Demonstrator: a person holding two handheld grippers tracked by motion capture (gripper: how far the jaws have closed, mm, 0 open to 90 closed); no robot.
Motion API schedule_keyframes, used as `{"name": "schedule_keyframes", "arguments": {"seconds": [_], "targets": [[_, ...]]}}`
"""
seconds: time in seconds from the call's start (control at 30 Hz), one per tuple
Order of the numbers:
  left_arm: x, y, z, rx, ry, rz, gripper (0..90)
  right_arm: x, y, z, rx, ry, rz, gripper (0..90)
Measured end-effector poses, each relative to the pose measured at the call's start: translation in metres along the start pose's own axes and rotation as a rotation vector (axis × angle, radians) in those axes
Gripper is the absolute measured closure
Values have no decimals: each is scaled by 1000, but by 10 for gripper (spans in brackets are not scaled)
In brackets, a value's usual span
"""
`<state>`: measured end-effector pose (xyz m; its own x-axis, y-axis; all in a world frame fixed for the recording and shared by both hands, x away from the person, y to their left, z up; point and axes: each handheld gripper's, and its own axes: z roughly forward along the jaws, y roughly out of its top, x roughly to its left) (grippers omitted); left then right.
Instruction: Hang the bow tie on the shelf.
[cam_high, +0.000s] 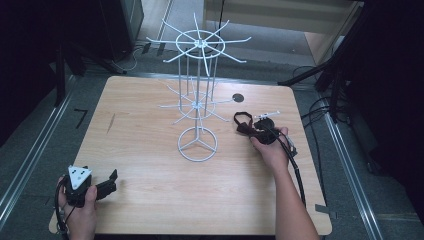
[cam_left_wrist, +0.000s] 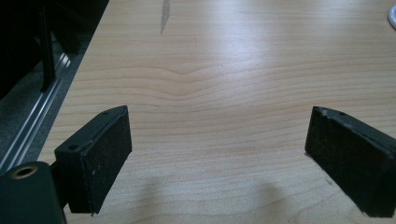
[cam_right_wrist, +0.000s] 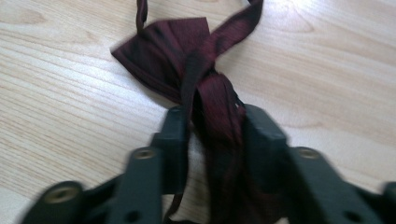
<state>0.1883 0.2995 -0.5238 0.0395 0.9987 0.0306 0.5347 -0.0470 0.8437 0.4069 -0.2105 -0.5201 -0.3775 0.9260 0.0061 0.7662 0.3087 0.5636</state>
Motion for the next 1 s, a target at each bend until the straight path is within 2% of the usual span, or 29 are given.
{"name": "schedule_keyframes", "arguments": {"seconds": [0.1,0.27,0.6,0.83,1.0], "targets": [[0,0,0,0,1,1,79,-1,-5,-1,-29,11,15,743],[0,0,0,0,2,1,79,-1,-9,-4,-45,24,16,785],[0,0,0,0,2,1,79,5,-10,-15,-80,56,29,794],[0,0,0,0,3,2,79,9,-9,-28,-79,81,41,794],[0,0,0,-1,4,2,79,14,-11,-37,-99,97,26,794]]}}
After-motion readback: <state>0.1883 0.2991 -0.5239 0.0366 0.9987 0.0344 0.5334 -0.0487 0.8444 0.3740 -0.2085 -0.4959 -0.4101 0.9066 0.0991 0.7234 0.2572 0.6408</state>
